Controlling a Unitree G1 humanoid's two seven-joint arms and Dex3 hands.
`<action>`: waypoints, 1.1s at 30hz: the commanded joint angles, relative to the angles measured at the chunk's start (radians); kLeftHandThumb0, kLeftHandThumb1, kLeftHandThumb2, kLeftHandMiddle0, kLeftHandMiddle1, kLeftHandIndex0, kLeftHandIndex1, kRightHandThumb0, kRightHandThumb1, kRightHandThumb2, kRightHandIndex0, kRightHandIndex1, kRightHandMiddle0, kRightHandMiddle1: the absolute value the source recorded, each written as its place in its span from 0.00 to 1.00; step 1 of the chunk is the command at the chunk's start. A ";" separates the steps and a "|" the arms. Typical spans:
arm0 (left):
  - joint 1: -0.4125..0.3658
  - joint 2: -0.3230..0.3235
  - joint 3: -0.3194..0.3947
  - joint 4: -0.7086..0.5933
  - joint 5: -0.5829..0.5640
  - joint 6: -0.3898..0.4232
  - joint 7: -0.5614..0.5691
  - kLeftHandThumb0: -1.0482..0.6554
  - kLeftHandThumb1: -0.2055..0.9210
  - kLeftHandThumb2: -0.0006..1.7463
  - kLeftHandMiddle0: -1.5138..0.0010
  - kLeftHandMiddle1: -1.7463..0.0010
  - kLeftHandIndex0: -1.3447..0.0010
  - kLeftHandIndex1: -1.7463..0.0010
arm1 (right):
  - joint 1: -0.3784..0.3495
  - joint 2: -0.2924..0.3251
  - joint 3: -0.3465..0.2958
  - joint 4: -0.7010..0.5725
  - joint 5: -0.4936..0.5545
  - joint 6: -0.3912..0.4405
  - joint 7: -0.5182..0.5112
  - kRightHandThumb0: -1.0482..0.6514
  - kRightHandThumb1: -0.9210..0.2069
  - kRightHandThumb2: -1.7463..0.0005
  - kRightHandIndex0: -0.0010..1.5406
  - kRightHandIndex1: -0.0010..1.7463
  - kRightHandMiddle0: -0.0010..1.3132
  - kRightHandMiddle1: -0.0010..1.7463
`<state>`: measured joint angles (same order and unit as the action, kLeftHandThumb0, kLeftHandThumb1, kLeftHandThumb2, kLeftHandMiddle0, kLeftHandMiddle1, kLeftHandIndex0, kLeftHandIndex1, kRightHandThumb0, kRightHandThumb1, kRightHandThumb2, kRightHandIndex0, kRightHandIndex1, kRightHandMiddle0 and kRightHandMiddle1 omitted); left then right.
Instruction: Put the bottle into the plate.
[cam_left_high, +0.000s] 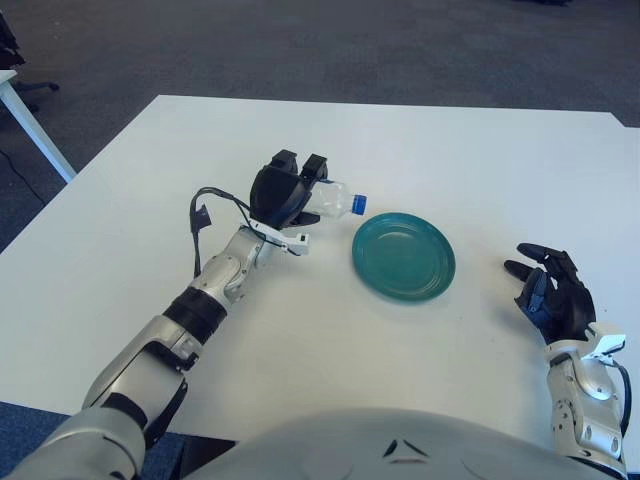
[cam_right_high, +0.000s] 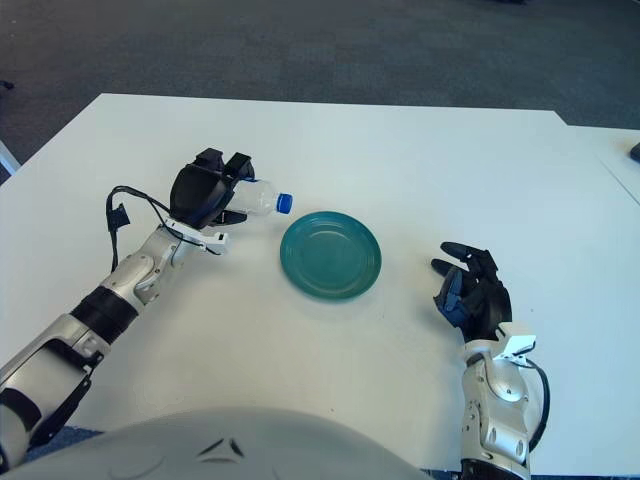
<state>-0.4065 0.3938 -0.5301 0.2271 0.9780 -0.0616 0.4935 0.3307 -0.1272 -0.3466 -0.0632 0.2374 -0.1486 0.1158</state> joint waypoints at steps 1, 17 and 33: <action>0.013 0.016 0.024 -0.072 0.012 0.003 -0.037 0.31 0.34 0.85 0.17 0.00 0.47 0.00 | -0.006 0.013 0.018 0.029 -0.022 0.009 -0.011 0.32 0.25 0.36 0.33 0.66 0.16 0.72; 0.008 -0.040 -0.025 -0.197 0.099 -0.061 -0.088 0.29 0.30 0.88 0.17 0.00 0.44 0.00 | -0.028 0.021 0.041 0.091 -0.026 0.010 -0.022 0.29 0.16 0.45 0.31 0.65 0.11 0.70; 0.055 -0.125 -0.090 -0.316 0.053 -0.131 -0.276 0.32 0.37 0.82 0.21 0.00 0.49 0.00 | -0.032 0.043 0.070 0.103 -0.038 0.005 -0.046 0.30 0.17 0.46 0.31 0.66 0.09 0.72</action>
<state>-0.3629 0.2715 -0.6097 -0.0800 1.0401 -0.1745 0.2456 0.2828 -0.1055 -0.2931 0.0007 0.2137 -0.1806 0.0795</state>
